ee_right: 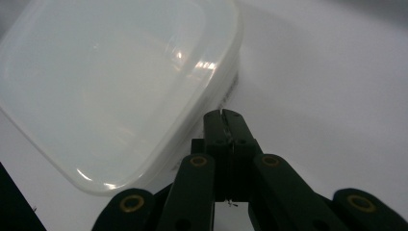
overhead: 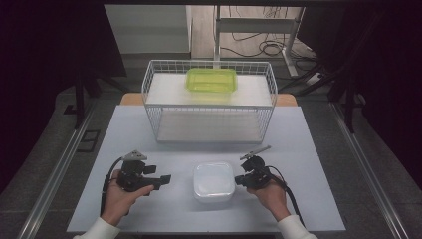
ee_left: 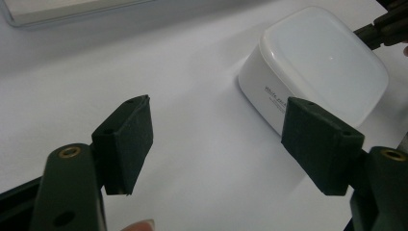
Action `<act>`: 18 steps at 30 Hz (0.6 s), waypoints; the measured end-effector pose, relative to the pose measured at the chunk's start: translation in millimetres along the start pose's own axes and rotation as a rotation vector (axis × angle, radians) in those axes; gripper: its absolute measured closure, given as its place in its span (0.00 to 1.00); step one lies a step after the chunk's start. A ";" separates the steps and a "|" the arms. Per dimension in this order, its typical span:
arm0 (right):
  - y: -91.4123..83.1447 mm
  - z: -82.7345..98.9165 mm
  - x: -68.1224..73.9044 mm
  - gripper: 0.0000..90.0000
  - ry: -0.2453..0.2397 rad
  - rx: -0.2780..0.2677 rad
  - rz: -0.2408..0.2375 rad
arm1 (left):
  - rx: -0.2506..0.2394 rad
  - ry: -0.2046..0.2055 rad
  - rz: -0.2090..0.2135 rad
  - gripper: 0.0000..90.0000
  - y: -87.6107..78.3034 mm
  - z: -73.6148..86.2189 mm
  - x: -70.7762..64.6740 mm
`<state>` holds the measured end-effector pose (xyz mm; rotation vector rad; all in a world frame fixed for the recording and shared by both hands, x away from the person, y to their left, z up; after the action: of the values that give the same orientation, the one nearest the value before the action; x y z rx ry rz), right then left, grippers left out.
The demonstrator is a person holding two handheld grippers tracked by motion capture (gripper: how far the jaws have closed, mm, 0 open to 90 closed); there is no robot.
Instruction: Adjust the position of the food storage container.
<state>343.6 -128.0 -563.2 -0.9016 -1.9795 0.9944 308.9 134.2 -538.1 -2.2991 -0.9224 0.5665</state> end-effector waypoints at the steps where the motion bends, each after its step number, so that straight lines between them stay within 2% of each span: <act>1: -2.8 -0.9 -0.8 0.99 0.001 -0.012 0.001 | -0.003 -0.001 -0.002 0.29 -0.2 -0.3 0.2; 5: -16.4 -5.8 -4.4 0.92 0.008 -0.083 -0.008 | -0.007 -0.011 0.000 0.30 -2.0 -1.4 -0.1; 7: -23.7 -7.7 -6.7 0.83 0.016 -0.122 -0.022 | -0.013 -0.013 -0.003 0.30 -3.6 -2.4 0.7; 9: -30.1 -9.5 -9.8 0.67 0.031 -0.158 -0.031 | -0.021 -0.018 -0.005 0.30 -4.9 -3.5 1.5; 14: -44.2 -12.7 -11.2 0.38 0.081 -0.224 -0.134 | -0.031 -0.025 -0.009 0.30 -5.7 -4.7 1.5; 18: -51.0 -13.7 -14.6 0.31 0.108 -0.275 -0.172 | -0.040 -0.031 -0.009 0.30 -6.7 -6.1 0.9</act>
<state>349.0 -158.6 -518.0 -0.8922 -2.0926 0.5743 309.9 136.5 -529.4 -2.3271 -0.9663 0.5860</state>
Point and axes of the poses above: each handheld gripper's, and its own axes: y roughly forward along the jaws, z roughly out of its underside, x roughly to its left, the point moved 10 cm from there along y, roughly forward along the jaws, and after that the axes turned 13 degrees about y, right-handed, at the moved point
